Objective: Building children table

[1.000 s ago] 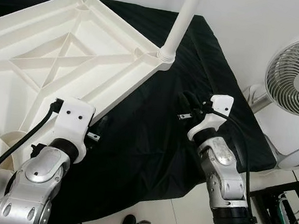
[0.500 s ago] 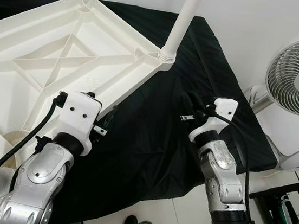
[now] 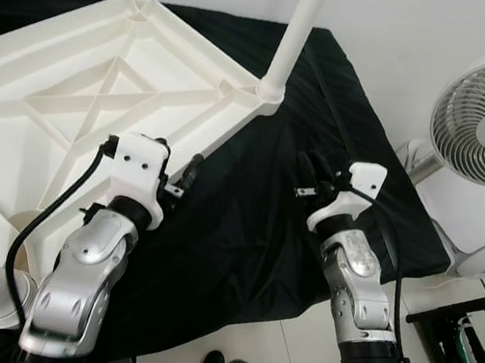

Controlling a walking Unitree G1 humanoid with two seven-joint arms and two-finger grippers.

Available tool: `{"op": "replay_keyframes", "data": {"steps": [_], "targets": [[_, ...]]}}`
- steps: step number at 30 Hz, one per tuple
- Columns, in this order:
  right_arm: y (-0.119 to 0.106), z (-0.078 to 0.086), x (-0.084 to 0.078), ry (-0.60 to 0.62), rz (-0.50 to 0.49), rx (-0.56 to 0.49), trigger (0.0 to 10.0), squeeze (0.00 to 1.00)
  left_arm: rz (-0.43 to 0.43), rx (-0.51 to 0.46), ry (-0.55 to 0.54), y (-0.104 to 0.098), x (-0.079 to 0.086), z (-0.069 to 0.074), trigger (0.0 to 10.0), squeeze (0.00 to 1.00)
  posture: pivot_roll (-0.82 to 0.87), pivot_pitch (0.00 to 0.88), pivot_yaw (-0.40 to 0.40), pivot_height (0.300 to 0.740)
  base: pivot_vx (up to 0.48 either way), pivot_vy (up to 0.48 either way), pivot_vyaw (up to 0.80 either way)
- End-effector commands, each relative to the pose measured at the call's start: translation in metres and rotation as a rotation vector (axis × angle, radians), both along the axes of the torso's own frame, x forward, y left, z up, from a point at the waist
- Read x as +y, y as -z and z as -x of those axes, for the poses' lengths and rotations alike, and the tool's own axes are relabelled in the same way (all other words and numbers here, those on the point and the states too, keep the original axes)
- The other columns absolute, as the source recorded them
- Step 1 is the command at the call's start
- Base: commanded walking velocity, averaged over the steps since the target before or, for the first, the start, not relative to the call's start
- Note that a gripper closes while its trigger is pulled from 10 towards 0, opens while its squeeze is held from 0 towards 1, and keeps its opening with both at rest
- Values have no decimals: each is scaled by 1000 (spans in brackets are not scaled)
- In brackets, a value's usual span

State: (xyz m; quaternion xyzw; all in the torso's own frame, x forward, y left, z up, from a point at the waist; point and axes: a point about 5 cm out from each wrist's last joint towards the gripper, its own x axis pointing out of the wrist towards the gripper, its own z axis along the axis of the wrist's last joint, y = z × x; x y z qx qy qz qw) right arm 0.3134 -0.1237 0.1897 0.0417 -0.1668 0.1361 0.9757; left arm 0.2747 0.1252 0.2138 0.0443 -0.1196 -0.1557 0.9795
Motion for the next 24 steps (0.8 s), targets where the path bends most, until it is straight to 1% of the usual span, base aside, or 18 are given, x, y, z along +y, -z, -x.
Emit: {"op": "replay_keyframes", "data": {"steps": [1,7,11,14,19,24], "targets": [[5,2,-9,46,-5,6,10000,0,-2,16,-25,5,-3,-4,10000,0,180,179,-101,740,0,0,0],[7,3,-12,65,-9,7,10000,0,-19,3,-68,5,-1,-7,10000,0,181,173,-91,740,0,0,0],[8,3,-12,71,-8,7,10000,0,-23,-1,-75,6,1,-8,10000,0,182,169,-86,740,0,0,0],[11,2,-14,95,2,11,10000,0,-22,-11,-92,5,8,-11,10000,0,188,160,-84,740,0,0,0],[12,1,-15,100,3,10,10000,0,-26,-22,-106,3,11,-13,10000,0,190,158,-84,740,0,0,0],[12,0,-14,99,15,8,10000,0,-27,-27,-116,3,14,-15,10000,0,189,150,-86,740,0,-319,0]]}}
